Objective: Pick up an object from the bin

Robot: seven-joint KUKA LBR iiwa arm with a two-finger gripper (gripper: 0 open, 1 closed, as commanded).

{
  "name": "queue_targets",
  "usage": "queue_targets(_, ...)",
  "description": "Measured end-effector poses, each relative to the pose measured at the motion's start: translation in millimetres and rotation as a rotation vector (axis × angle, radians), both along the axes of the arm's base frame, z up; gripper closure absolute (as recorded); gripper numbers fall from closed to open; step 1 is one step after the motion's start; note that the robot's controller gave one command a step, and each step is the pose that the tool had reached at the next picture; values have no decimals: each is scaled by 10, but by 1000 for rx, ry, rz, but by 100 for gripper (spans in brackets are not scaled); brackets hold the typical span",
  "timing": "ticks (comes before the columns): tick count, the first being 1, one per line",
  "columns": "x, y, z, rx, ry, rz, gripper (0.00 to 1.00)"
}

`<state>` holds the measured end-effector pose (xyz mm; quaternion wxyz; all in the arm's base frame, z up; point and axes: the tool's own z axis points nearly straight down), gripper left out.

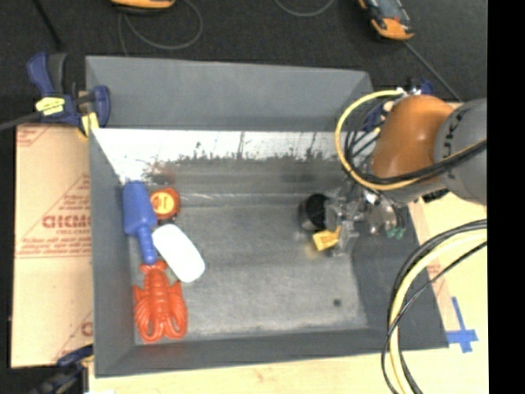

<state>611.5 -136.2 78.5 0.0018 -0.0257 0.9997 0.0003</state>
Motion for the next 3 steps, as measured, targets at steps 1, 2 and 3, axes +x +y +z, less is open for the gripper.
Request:
queue_targets(1,-17,2,215,1,9,1,100)
queue_targets(2,2,-5,438,-1,1,0,100)
queue_targets(3,13,-10,564,-3,-5,0,100)
